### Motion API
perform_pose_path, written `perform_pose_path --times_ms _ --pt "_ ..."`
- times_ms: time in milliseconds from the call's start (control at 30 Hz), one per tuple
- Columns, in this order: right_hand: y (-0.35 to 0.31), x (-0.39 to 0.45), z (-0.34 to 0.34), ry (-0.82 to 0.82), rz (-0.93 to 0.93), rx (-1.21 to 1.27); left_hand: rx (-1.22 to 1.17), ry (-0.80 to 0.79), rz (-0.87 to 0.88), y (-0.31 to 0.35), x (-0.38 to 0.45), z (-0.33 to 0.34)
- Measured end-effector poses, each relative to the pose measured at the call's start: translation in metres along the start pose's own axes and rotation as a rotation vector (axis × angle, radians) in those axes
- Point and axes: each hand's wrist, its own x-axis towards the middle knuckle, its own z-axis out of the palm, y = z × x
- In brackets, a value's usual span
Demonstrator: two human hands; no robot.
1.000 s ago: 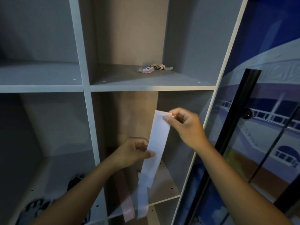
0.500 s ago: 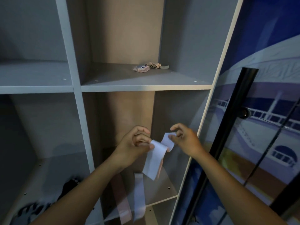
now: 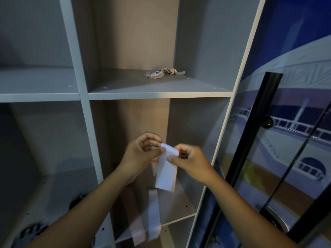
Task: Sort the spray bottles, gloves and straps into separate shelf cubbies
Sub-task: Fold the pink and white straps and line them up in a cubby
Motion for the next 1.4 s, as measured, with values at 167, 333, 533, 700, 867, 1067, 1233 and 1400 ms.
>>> perform_pose_path --times_ms 167,333,533,700,867,1067,1233,1400 --pt "-0.003 0.006 -0.006 -0.006 0.005 0.001 0.156 0.027 0.054 -0.007 -0.002 -0.007" --pt "-0.004 0.003 -0.009 0.014 0.085 0.124 0.258 -0.173 -0.091 -0.019 -0.012 -0.005" --pt "0.001 0.001 -0.007 0.173 0.171 0.103 0.314 -0.148 -0.145 -0.024 -0.011 0.01" --pt "-0.002 -0.001 -0.009 0.216 0.284 0.179 0.182 -0.11 -0.224 -0.029 -0.008 0.012" --pt "-0.006 -0.003 -0.008 0.129 0.448 0.506 0.077 -0.124 -0.24 -0.028 -0.009 0.016" --pt "-0.004 -0.002 -0.006 0.127 0.464 0.605 0.05 -0.185 -0.27 -0.033 -0.009 0.014" --pt "-0.025 0.011 -0.017 0.118 0.466 0.722 0.145 -0.257 -0.094 -0.032 -0.005 0.008" --pt "-0.049 0.027 -0.027 0.031 0.613 0.755 0.397 -0.136 0.11 -0.031 0.005 0.021"
